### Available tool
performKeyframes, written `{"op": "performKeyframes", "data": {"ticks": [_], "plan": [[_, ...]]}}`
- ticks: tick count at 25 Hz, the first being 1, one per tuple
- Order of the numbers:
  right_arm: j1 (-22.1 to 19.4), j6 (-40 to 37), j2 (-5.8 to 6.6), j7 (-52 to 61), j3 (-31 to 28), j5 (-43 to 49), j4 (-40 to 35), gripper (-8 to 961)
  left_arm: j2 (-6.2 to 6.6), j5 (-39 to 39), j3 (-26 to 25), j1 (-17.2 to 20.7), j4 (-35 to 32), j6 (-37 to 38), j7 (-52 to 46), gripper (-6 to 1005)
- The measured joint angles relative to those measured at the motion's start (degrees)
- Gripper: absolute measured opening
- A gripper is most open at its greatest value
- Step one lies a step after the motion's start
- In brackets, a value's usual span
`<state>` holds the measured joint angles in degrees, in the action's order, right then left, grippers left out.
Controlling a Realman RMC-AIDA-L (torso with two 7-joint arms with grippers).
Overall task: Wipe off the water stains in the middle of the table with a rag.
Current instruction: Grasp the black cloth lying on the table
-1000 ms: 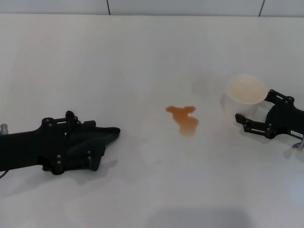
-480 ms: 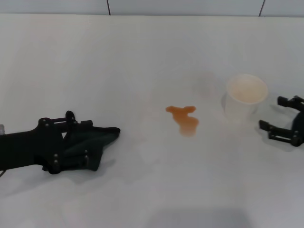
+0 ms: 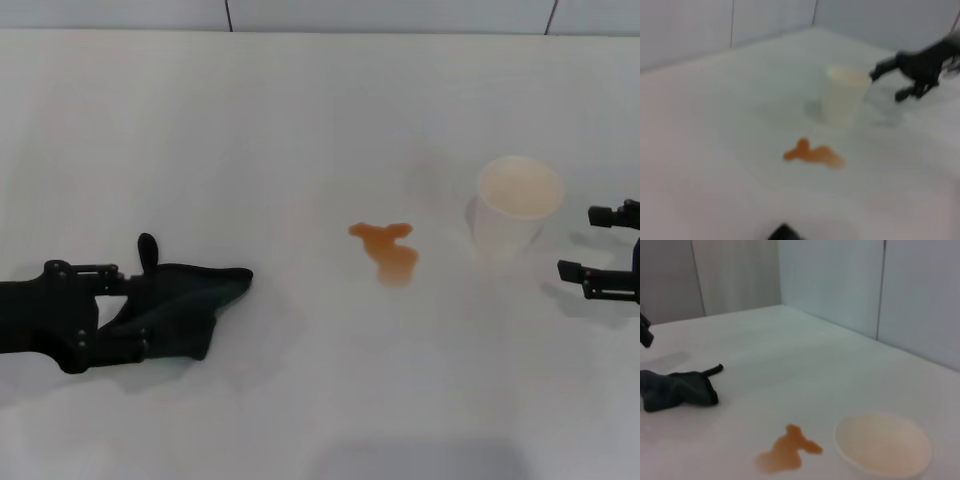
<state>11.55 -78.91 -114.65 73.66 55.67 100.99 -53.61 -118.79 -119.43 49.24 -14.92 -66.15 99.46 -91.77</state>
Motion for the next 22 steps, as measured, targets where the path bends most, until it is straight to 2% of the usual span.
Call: {"op": "performKeyframes", "data": {"ticks": [4, 8, 12, 17, 22], "plan": [[1.0, -0.74, -0.03, 0.4, 0.03, -0.16, -1.14, 843, 0.02, -5.85, 1.31, -1.0, -6.25, 1.87, -7.17, 646], [2.03, -1.22, -0.04, 2.28, 0.05, 0.38, -2.23, 843, -0.02, -13.87, 1.43, -4.41, -9.47, 3.16, -11.67, 646], [3.35, -1.85, -0.07, 4.77, 0.05, 1.88, -3.3, 843, -0.19, -20.18, 1.29, -7.58, -9.24, 2.59, -12.77, 646], [3.82, -1.81, -0.22, 5.0, 0.05, 2.07, -3.37, 843, -0.23, -24.08, 1.89, -10.31, -8.3, 0.5, -12.5, 646], [4.01, -1.42, -0.25, 5.02, 0.7, 1.73, -3.13, 843, -0.19, -26.38, 2.87, -13.18, -4.11, -1.82, -11.89, 645]]}}
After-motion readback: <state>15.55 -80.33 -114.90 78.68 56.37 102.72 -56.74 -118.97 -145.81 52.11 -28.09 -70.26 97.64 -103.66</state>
